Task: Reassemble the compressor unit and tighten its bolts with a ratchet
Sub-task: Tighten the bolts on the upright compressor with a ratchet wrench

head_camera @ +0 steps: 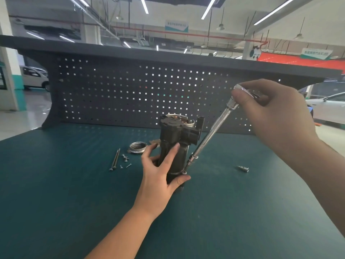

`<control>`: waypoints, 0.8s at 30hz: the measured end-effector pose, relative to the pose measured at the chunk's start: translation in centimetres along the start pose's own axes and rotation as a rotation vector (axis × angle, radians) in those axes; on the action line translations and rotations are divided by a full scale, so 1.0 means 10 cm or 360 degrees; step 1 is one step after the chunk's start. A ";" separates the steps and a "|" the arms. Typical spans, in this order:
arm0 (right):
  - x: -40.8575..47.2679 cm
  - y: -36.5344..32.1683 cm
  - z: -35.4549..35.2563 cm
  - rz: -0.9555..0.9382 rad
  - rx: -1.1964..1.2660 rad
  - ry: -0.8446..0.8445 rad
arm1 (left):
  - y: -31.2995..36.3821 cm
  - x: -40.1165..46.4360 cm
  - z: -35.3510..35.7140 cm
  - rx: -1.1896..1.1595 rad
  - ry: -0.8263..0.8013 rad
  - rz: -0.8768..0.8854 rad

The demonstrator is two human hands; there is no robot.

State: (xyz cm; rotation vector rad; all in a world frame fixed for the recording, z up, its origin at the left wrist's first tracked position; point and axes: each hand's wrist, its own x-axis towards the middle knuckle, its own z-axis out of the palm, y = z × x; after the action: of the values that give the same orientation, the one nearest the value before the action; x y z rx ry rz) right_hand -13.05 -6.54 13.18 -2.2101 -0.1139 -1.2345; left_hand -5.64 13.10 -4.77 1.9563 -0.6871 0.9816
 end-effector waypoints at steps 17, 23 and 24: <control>0.01 0.01 0.01 -0.0032 0.0006 -0.0041 | 0.04 0.01 0.00 0.0163 0.0016 -0.0018; 0.04 0.03 0.01 -0.0008 0.0038 -0.0049 | 0.02 0.02 0.00 0.0151 0.0000 -0.0009; 0.03 0.03 0.01 -0.0005 0.0042 -0.0061 | 0.02 0.02 0.00 0.0157 -0.0001 -0.0003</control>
State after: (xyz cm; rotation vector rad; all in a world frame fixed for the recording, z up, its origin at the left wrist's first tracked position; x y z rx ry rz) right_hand -12.67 -6.76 13.26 -2.2122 -0.1480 -1.1864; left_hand -5.67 12.99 -4.56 2.0423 -0.6479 1.0309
